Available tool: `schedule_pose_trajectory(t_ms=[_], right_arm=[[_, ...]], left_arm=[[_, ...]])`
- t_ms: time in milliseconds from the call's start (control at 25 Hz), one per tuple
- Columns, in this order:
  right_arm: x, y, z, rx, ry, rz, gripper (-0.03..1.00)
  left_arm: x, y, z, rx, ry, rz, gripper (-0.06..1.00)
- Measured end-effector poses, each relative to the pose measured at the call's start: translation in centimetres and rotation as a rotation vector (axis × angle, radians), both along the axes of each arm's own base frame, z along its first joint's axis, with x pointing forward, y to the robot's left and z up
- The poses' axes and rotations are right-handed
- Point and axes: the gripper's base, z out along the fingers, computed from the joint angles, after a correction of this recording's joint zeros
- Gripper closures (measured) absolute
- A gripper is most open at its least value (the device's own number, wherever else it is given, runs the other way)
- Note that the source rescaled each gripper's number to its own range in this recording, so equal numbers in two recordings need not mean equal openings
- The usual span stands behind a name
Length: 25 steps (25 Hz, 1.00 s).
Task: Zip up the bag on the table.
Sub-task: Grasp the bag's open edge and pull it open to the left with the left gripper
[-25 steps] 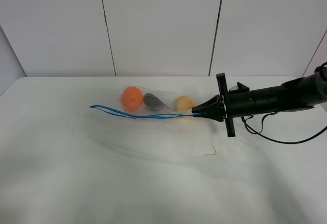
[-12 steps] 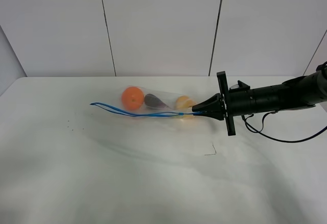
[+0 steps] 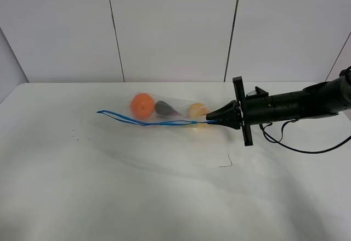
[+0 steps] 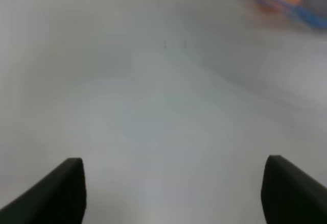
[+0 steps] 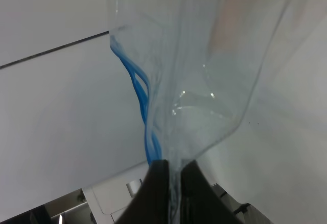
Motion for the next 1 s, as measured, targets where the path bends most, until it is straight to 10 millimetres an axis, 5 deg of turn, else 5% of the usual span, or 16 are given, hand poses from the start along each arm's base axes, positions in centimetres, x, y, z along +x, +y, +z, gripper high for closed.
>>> schedule_pose_trajectory(t_ms=[240, 520, 760, 1000], right_arm=[[0.0, 0.0, 0.0, 0.000, 0.000, 0.000, 0.97], [0.0, 0.0, 0.0, 0.001, 0.000, 0.001, 0.97], [0.0, 0.0, 0.0, 0.001, 0.000, 0.001, 0.97], [0.0, 0.0, 0.0, 0.001, 0.000, 0.001, 0.97]], left_arm=[[6.9, -0.6, 2.2, -0.084, 0.081, -0.003, -0.05], [13.8, -3.2, -0.5, -0.363, 0.256, -0.115, -0.05], [17.5, -6.4, -2.9, -0.497, 0.324, -0.189, -0.05], [19.3, -11.9, -4.9, -0.674, 0.378, -0.147, -0.05]])
